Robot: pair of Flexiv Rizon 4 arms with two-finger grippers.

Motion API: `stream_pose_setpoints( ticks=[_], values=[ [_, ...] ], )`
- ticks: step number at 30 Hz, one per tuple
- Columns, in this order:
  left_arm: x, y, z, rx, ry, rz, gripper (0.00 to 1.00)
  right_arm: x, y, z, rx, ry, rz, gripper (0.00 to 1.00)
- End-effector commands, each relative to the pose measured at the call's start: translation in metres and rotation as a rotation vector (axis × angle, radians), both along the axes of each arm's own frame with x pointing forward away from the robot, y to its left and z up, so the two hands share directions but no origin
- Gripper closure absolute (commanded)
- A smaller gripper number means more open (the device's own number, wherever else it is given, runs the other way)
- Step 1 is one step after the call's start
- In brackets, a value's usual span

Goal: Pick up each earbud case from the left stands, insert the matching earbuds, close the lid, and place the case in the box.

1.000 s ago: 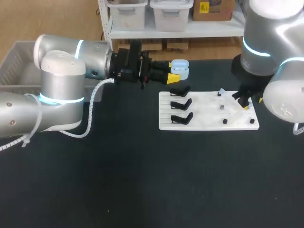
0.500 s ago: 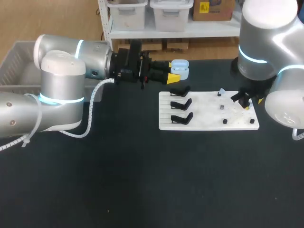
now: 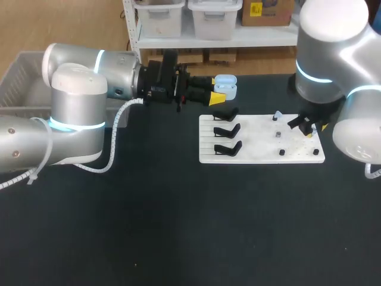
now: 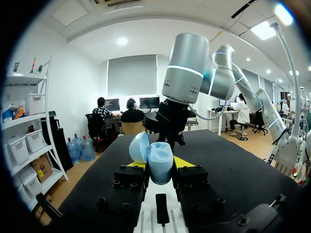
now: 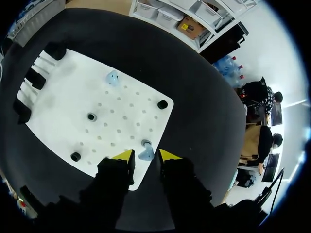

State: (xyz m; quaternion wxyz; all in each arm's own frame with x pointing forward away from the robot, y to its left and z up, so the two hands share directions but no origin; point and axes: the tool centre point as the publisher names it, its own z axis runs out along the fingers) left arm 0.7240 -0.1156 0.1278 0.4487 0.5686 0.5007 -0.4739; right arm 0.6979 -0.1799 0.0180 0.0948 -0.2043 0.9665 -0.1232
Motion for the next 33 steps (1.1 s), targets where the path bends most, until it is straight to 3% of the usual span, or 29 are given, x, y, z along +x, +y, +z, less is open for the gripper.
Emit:
stream_pose_setpoints(
  ticks=[1, 33],
  values=[
    [0.0008, -0.0003, -0.0005, 0.001, 0.000, -0.001, 1.00, -0.0009, 0.0016, -0.0026, -0.003, -0.006, -0.002, 0.69],
    [0.0008, -0.0003, -0.0005, 0.001, 0.000, -0.001, 1.00, 0.0049, -0.0044, -0.0098, -0.016, -0.023, -0.033, 0.71]
  ],
)
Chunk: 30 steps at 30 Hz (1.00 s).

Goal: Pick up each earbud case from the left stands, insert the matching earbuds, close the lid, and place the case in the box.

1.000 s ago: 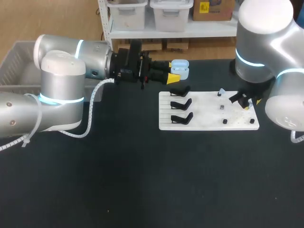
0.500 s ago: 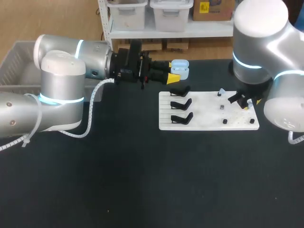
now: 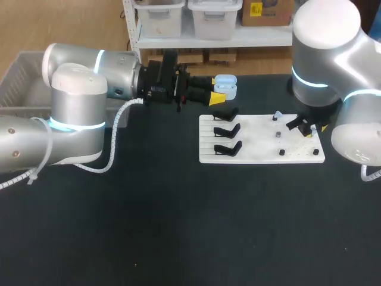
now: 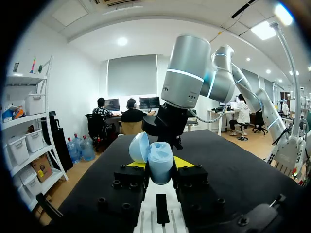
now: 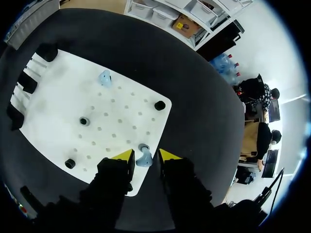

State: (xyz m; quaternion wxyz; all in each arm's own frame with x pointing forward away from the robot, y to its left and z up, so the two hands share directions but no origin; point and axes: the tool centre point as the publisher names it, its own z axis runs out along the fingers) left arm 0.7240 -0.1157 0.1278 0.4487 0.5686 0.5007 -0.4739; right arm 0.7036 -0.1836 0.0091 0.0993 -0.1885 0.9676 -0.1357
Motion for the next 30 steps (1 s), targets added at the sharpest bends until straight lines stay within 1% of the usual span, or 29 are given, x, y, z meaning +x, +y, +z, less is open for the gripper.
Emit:
stream_pose_setpoints(
  ticks=[1, 7, 9, 11, 12, 13, 17, 20, 23, 24, 26, 27, 30],
  values=[
    [0.001, 0.000, 0.000, 0.001, 0.000, -0.001, 1.00, -0.001, -0.001, -0.001, 0.004, -0.006, -0.001, 0.71],
    [0.001, 0.000, 0.000, 0.001, 0.000, -0.001, 1.00, -0.001, 0.000, -0.002, 0.009, -0.009, -0.002, 0.74],
    [0.001, 0.000, 0.000, 0.001, 0.000, -0.001, 1.00, -0.001, 0.000, -0.002, 0.008, -0.010, -0.002, 0.77],
    [0.001, 0.000, 0.000, 0.001, 0.000, -0.001, 1.00, 0.000, 0.000, -0.002, 0.008, -0.010, -0.003, 0.86],
    [0.001, 0.000, 0.000, 0.001, 0.000, -0.001, 1.00, 0.000, 0.000, -0.002, 0.007, -0.011, -0.002, 0.95],
    [0.001, 0.000, 0.000, 0.001, 0.000, -0.001, 1.00, 0.000, 0.000, -0.002, 0.007, -0.011, -0.003, 1.00],
    [0.001, 0.000, 0.000, 0.001, 0.000, -0.001, 1.00, -0.001, 0.001, 0.001, 0.005, -0.014, -0.002, 1.00],
    [0.001, 0.000, 0.000, 0.001, 0.000, -0.001, 1.00, -0.004, 0.003, 0.010, 0.008, -0.020, -0.006, 1.00],
    [0.001, 0.000, 0.000, 0.001, 0.000, -0.001, 1.00, -0.009, 0.006, 0.022, 0.016, -0.018, -0.024, 1.00],
    [0.001, 0.000, 0.000, 0.001, 0.000, -0.001, 1.00, -0.011, 0.007, 0.028, 0.033, -0.019, -0.042, 1.00],
    [0.001, 0.000, 0.000, 0.001, 0.000, -0.001, 1.00, -0.013, 0.009, 0.037, 0.032, -0.020, -0.066, 1.00],
    [0.001, 0.000, 0.000, 0.001, 0.000, -0.001, 1.00, -0.015, 0.011, 0.042, 0.046, -0.014, -0.084, 1.00],
    [0.001, 0.000, 0.000, 0.001, 0.000, -0.001, 1.00, -0.022, 0.020, 0.062, 0.068, -0.010, -0.136, 1.00]
  ],
)
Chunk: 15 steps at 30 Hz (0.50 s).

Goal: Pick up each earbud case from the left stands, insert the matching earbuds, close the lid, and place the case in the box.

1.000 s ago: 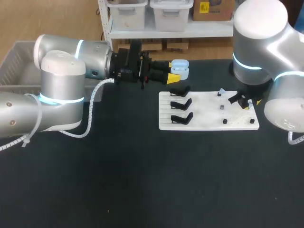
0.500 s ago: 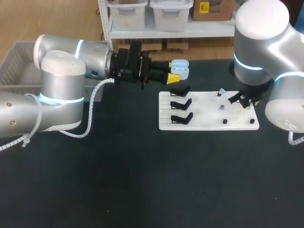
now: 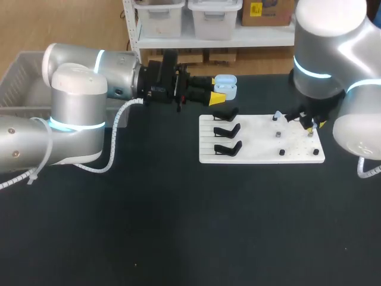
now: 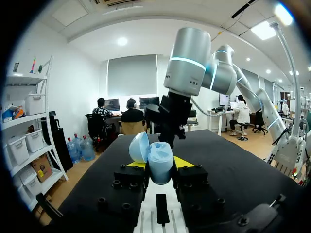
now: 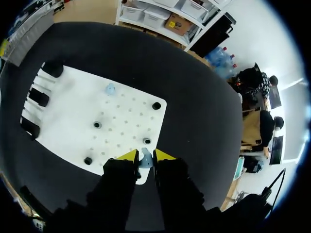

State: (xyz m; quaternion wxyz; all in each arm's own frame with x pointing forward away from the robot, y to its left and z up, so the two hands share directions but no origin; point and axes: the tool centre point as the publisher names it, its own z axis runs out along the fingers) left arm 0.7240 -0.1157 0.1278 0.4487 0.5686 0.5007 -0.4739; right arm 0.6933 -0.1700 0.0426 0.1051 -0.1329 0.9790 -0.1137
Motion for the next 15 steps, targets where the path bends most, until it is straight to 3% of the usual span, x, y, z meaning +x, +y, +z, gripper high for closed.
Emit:
stream_pose_setpoints(
  ticks=[1, 6, 11, 15],
  values=[
    [0.001, 0.000, -0.001, 0.001, 0.001, -0.001, 1.00, -0.014, 0.009, 0.033, 0.015, 0.005, -0.039, 1.00],
    [0.001, 0.000, -0.001, 0.001, 0.001, -0.001, 1.00, -0.023, 0.028, 0.057, 0.051, -0.014, -0.143, 1.00],
    [0.001, 0.000, -0.001, 0.001, 0.001, -0.001, 1.00, -0.033, 0.046, 0.063, 0.120, 0.013, -0.240, 1.00],
    [0.001, 0.000, -0.001, 0.001, 0.001, -0.001, 1.00, -0.042, 0.065, 0.070, 0.190, -0.014, -0.300, 1.00]
  ],
)
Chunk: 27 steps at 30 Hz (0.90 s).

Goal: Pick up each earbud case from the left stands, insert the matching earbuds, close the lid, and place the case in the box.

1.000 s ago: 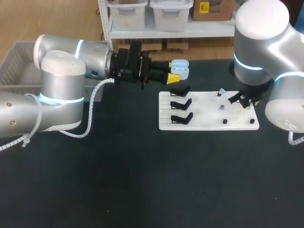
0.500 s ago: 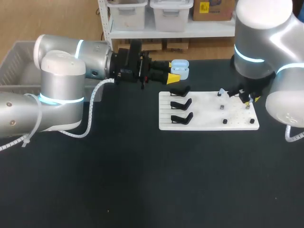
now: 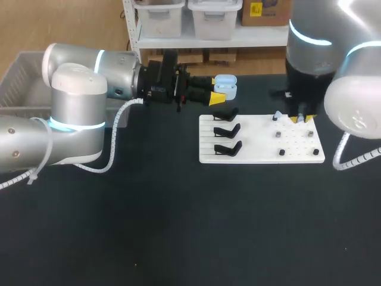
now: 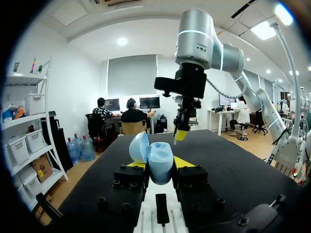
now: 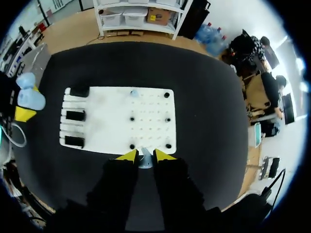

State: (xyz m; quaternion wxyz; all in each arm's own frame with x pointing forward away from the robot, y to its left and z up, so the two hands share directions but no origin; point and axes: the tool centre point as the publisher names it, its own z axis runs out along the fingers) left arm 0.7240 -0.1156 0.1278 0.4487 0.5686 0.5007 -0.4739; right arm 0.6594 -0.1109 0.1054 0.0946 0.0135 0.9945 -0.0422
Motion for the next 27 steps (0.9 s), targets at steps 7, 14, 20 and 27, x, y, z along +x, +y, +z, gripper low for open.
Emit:
stream_pose_setpoints(
  ticks=[7, 14, 20, 27],
  values=[
    [0.001, 0.000, -0.001, 0.001, 0.000, -0.001, 1.00, -0.017, 0.024, 0.015, 0.050, -0.091, -0.052, 1.00],
    [0.001, 0.000, -0.001, 0.001, 0.000, -0.001, 1.00, -0.017, 0.024, 0.015, 0.050, -0.091, -0.052, 1.00],
    [0.001, 0.000, -0.001, 0.001, 0.000, -0.001, 1.00, -0.017, 0.024, 0.015, 0.050, -0.091, -0.052, 1.00],
    [0.001, 0.000, -0.001, 0.001, 0.000, -0.001, 1.00, -0.009, 0.038, 0.027, 0.111, -0.106, -0.115, 1.00]
  ],
)
